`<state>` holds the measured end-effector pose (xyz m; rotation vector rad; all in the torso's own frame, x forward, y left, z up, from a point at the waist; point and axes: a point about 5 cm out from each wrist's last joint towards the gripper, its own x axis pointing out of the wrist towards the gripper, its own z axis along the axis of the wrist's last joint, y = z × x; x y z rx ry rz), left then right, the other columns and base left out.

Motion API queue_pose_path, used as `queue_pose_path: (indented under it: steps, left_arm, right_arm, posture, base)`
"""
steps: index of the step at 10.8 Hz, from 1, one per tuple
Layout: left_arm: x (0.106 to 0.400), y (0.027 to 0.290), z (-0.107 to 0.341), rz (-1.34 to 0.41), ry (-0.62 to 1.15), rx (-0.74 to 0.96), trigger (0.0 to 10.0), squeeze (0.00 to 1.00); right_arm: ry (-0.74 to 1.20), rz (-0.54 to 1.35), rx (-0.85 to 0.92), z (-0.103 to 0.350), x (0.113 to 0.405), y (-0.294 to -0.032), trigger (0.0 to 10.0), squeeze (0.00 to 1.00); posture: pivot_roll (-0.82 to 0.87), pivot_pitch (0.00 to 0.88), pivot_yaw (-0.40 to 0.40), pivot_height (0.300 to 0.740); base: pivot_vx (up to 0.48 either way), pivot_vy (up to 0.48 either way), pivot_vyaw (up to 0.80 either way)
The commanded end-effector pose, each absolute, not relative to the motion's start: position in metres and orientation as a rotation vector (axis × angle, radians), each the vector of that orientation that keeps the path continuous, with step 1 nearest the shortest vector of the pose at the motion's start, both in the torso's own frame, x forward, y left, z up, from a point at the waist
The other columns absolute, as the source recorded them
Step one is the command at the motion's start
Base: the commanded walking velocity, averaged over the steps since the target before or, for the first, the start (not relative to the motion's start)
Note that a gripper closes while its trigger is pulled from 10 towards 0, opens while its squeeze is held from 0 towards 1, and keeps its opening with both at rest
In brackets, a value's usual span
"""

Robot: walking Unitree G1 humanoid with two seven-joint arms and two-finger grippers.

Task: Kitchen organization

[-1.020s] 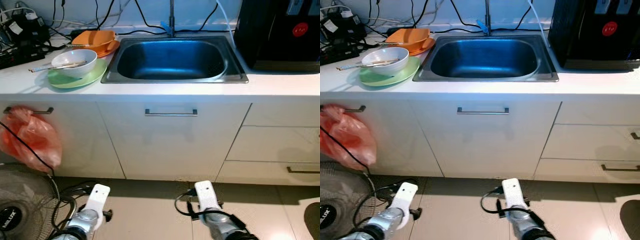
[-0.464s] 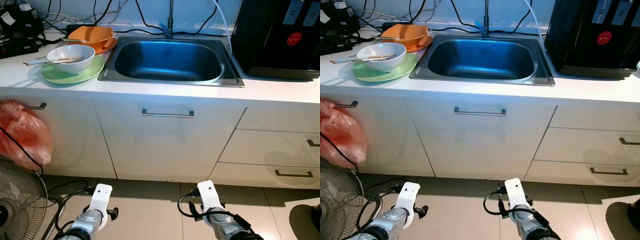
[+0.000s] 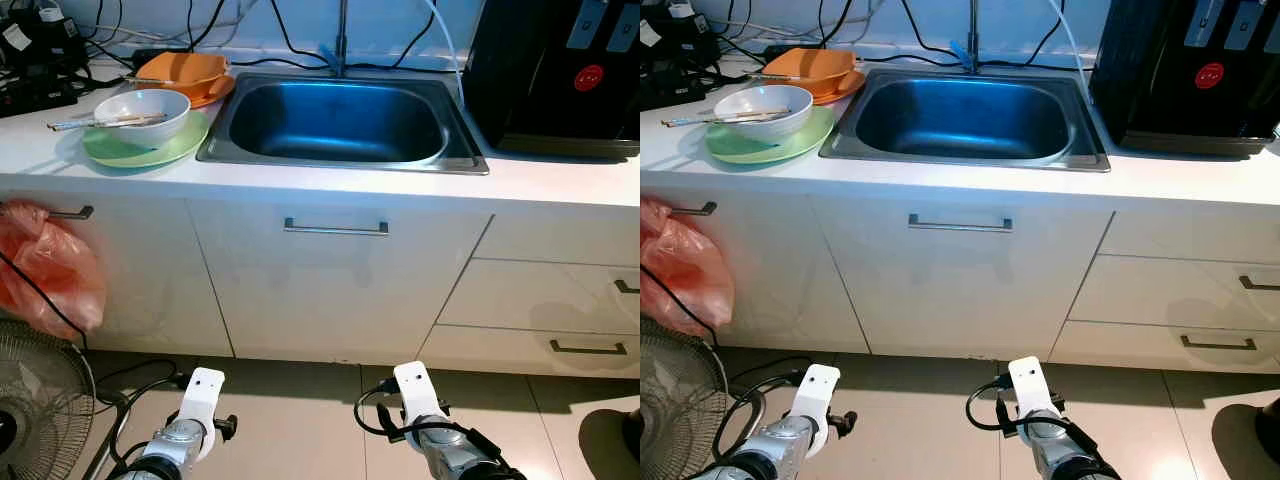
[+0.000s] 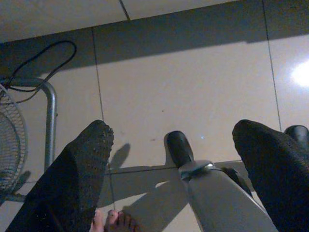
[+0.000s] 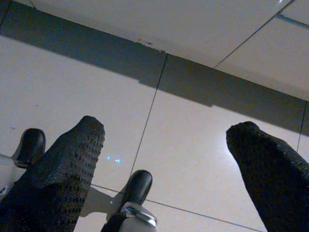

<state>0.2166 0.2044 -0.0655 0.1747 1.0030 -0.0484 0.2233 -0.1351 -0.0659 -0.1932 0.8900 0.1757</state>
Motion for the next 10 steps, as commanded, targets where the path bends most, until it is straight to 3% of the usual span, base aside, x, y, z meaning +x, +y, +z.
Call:
queue_pose_path:
  steps: [1, 5, 10]
  left_arm:
    - [0.215, 0.2059, -0.0662, -0.045, 1.012, 0.171, 10.0, 0.0]
    - [0.2156, 0.2058, -0.0658, -0.046, 1.01, 0.17, 10.0, 0.0]
    - [0.2163, 0.2066, -0.0653, -0.046, 1.009, 0.17, 10.0, 0.0]
  right_arm:
    - [0.895, 0.18, -0.202, -0.0655, 0.224, -0.1357, 10.0, 0.0]
    - [0.884, 0.189, -0.217, -0.0644, 0.2257, -0.1356, 10.0, 0.0]
    - [0.884, 0.199, -0.227, -0.0637, 0.2269, -0.1344, 10.0, 0.0]
  posture:
    - [0.03, 0.0, -0.01, 0.74]
    - [0.03, 0.0, -0.012, 0.74]
    - [0.03, 0.0, -0.007, 0.74]
  base:
    - [0.0, 0.0, 0.0]
    - [0.136, 0.0, 0.0]
    - [0.291, 0.323, 0.0]
